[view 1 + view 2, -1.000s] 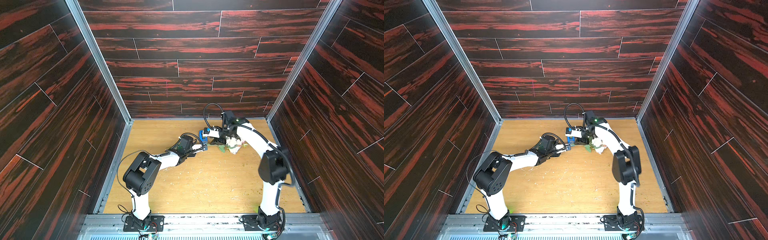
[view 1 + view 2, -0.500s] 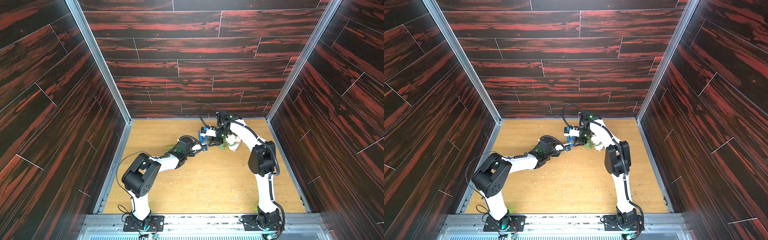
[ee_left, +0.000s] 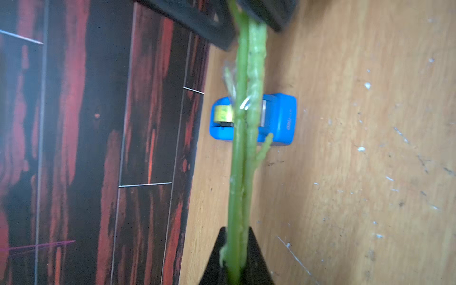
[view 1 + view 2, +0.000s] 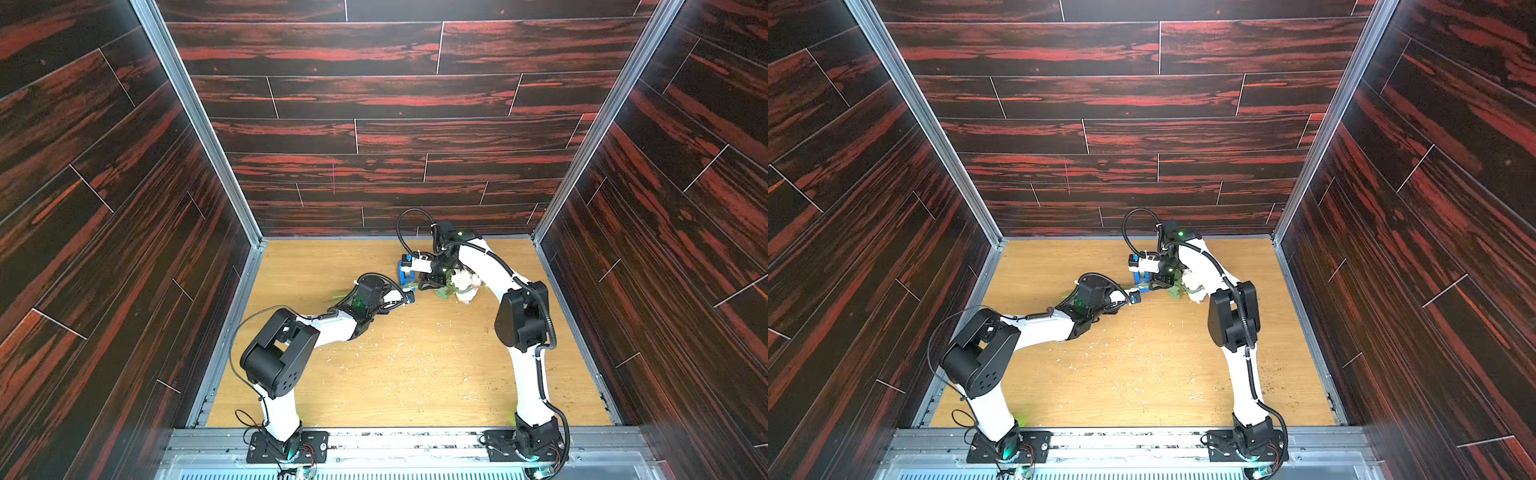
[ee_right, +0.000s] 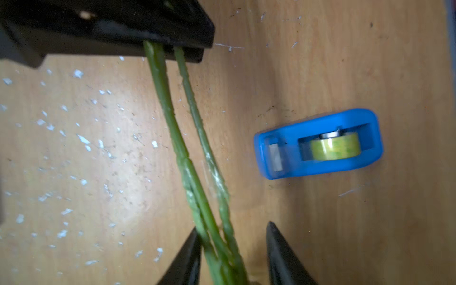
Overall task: Wrap bouquets with tape
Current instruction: Wrap the tape around the bouquet.
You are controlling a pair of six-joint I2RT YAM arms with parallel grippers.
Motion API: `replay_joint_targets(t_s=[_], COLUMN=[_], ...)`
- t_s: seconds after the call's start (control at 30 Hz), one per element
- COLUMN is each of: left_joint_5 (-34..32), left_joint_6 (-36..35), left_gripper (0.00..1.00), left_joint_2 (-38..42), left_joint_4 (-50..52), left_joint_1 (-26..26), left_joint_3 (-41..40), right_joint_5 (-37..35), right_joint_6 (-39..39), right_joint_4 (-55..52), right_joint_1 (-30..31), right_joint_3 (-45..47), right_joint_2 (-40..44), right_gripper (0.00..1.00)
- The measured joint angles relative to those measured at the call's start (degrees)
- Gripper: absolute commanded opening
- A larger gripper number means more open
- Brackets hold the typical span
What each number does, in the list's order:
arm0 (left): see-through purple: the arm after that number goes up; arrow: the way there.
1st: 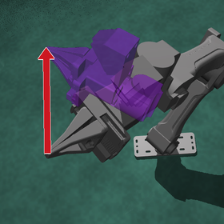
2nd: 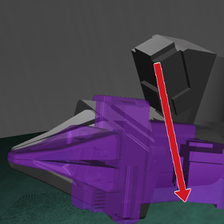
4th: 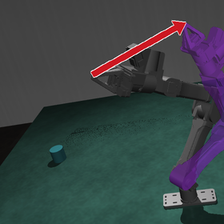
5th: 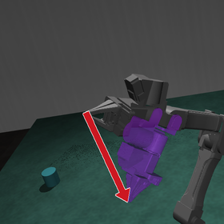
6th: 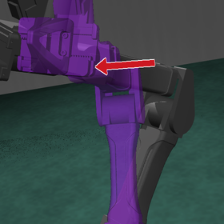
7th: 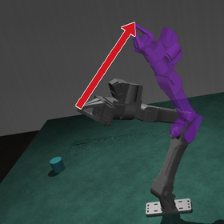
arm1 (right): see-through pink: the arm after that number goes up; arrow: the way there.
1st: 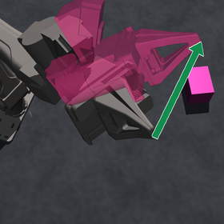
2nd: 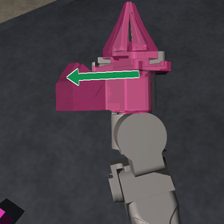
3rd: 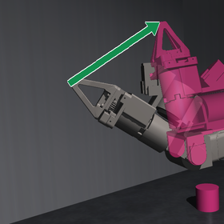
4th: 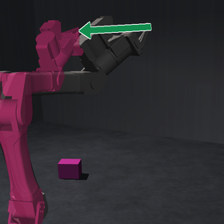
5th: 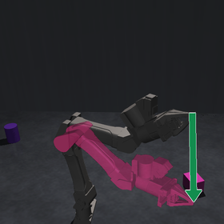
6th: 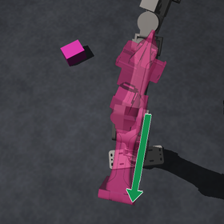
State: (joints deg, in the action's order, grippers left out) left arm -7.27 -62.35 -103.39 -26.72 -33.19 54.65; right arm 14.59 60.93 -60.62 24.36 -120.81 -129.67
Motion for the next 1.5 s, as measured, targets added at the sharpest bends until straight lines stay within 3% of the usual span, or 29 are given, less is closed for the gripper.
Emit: replay_joint_targets(t_s=[0.03, 0.07, 0.13, 0.2, 0.27, 0.47, 0.63, 0.77, 0.9, 1.17, 1.23, 1.33, 1.5], left_joint_5=[0.0, 0.0, -0.1, 0.2, 1.7, 13.2, 24.3, 29.6, 33.9, 38.3, 38.1, 37.5, 35.7], left_joint_6=[0.3, 0.6, 0.8, 1.2, 1.9, 7.3, 12.0, 12.8, 10.9, 8.2, 7.9, 7.0, 6.0], left_gripper=[0.0, 0.0, 0.0, 0.27, 0.44, 0.59, 0.6, 0.57, 0.52, 0.59, 0.6, 0.7, 0.74], left_joint_2=[0.4, 0.9, 1.6, 2.1, 3.1, 11.6, 18.6, 19.0, 16.2, 3.7, 1.0, -2.3, -5.6], left_joint_4=[0.6, 1.6, 3.0, 5.1, 6.2, 10.1, 21.3, 33.3, 46.0, 63.6, 65.9, 67.6, 68.7], left_joint_1=[0.0, 0.0, 0.3, 0.6, 0.7, 4.7, 14.1, 17.5, 17.6, 16.5, 16.1, 14.8, 12.7], left_joint_3=[0.0, 0.0, 0.1, 0.1, 0.1, -0.7, 1.3, 8.5, 17.0, 28.4, 30.2, 32.4, 35.1], right_joint_5=[0.2, 0.6, 1.4, 1.1, 0.3, -2.2, -6.2, -9.5, -12.4, -16.8, -17.2, -17.9, -18.8], right_joint_6=[0.4, 1.0, 1.9, 2.2, 2.3, 2.7, 4.5, 6.8, 10.6, 21.4, 23.9, 27.6, 32.7], right_joint_4=[0.0, -0.4, -2.4, -2.7, -1.8, 7.0, 18.4, 32.9, 51.0, 83.8, 89.9, 97.8, 107.2], right_joint_1=[0.1, 0.1, 0.5, 1.0, 1.3, 1.0, 1.5, 3.1, 5.1, 7.1, 7.3, 7.8, 8.3], right_joint_3=[-0.2, -0.4, -0.9, -1.2, -1.2, 3.2, 16.8, 30.7, 44.3, 60.4, 63.2, 66.3, 70.0], right_joint_2=[-0.3, -0.7, -1.3, -1.5, -1.5, -0.4, 5.4, 12.8, 20.0, 22.6, 22.6, 22.6, 22.7], right_gripper=[0.17, 0.01, 0.0, 0.0, 0.0, 0.0, 0.0, 0.0, 0.0, 0.0, 0.0, 0.0, 0.0])
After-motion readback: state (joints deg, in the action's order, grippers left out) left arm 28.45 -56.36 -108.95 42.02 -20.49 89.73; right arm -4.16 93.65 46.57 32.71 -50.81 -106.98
